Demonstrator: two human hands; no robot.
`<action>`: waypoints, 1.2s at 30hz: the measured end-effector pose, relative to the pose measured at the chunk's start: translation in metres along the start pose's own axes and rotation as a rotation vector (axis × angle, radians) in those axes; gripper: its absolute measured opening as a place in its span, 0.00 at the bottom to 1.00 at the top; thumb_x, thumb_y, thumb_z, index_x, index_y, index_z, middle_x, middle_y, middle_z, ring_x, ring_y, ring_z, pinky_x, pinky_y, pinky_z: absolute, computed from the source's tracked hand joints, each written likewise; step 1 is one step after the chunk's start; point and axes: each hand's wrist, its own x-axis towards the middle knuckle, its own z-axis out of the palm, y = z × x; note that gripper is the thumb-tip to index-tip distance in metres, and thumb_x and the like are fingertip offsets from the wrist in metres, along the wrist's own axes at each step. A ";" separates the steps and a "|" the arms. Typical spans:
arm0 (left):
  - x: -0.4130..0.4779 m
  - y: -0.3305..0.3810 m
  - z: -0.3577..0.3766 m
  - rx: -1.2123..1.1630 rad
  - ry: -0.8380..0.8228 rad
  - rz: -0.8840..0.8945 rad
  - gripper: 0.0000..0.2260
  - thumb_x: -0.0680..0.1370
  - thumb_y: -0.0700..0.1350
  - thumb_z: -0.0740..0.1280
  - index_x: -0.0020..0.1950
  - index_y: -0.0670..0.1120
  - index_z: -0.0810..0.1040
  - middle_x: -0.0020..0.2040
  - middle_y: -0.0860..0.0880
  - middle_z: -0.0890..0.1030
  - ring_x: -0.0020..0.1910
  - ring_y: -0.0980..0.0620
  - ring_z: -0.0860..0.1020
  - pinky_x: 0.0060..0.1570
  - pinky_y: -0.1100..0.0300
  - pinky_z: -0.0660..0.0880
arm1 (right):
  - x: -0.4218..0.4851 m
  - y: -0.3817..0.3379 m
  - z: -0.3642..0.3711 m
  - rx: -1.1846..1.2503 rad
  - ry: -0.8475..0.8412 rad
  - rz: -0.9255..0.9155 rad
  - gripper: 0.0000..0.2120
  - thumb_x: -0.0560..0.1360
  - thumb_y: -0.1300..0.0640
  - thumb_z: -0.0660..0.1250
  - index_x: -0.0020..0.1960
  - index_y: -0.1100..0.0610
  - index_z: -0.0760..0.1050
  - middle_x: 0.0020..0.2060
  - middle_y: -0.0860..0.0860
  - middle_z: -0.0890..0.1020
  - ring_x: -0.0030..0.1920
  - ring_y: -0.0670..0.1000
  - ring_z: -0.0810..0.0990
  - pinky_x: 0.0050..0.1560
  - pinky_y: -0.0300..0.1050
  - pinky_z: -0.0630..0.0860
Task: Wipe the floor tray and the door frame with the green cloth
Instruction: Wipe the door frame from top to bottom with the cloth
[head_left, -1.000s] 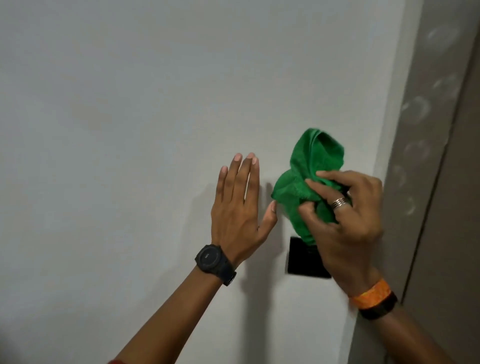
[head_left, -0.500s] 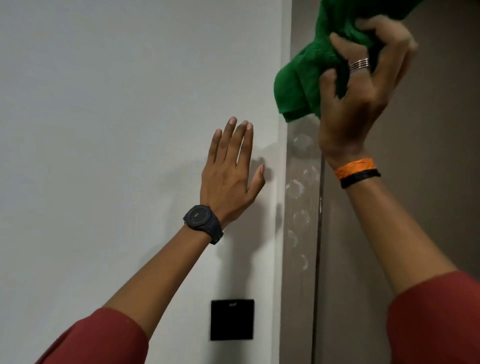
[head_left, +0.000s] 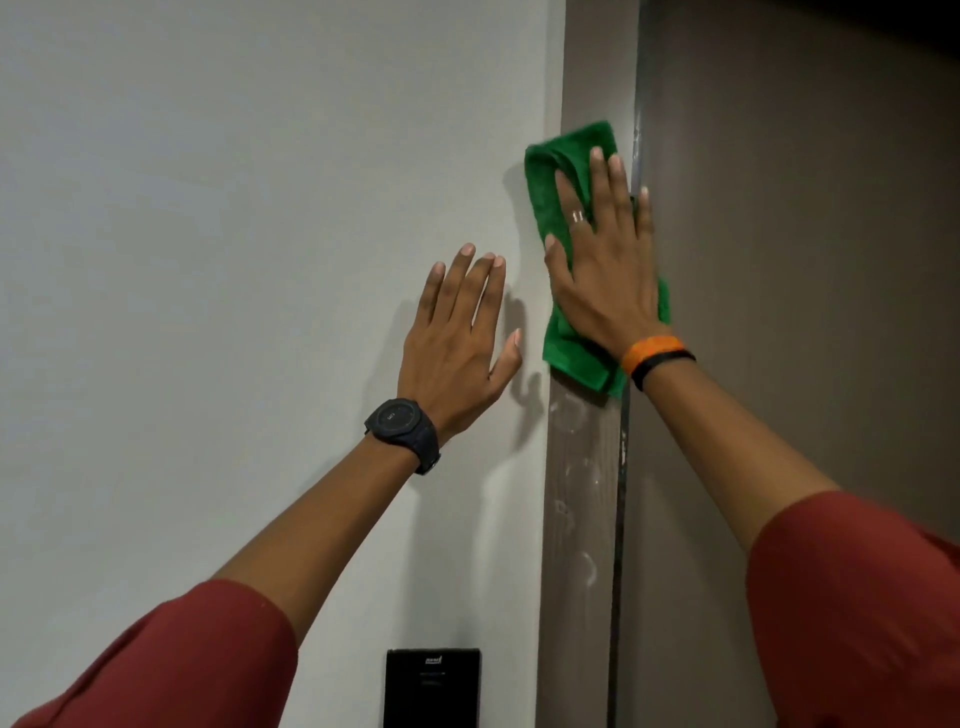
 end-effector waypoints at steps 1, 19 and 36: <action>0.003 0.000 0.001 0.000 -0.006 0.000 0.29 0.84 0.53 0.55 0.81 0.38 0.59 0.80 0.39 0.64 0.82 0.41 0.57 0.81 0.42 0.55 | 0.011 0.001 -0.002 -0.010 -0.003 0.013 0.31 0.85 0.48 0.53 0.85 0.51 0.48 0.85 0.58 0.47 0.85 0.58 0.45 0.86 0.63 0.45; -0.053 0.009 0.038 -0.004 -0.026 -0.004 0.31 0.84 0.53 0.55 0.82 0.38 0.53 0.83 0.39 0.55 0.83 0.42 0.50 0.82 0.43 0.51 | -0.108 -0.027 0.018 0.006 0.009 0.174 0.30 0.84 0.48 0.51 0.84 0.55 0.51 0.84 0.60 0.50 0.85 0.58 0.48 0.86 0.60 0.50; -0.085 0.009 0.037 -0.021 -0.079 -0.052 0.31 0.84 0.52 0.55 0.82 0.38 0.52 0.83 0.39 0.54 0.83 0.42 0.51 0.82 0.44 0.50 | -0.139 -0.032 0.028 0.015 0.030 0.204 0.30 0.85 0.48 0.50 0.85 0.53 0.48 0.85 0.59 0.49 0.85 0.58 0.47 0.86 0.61 0.51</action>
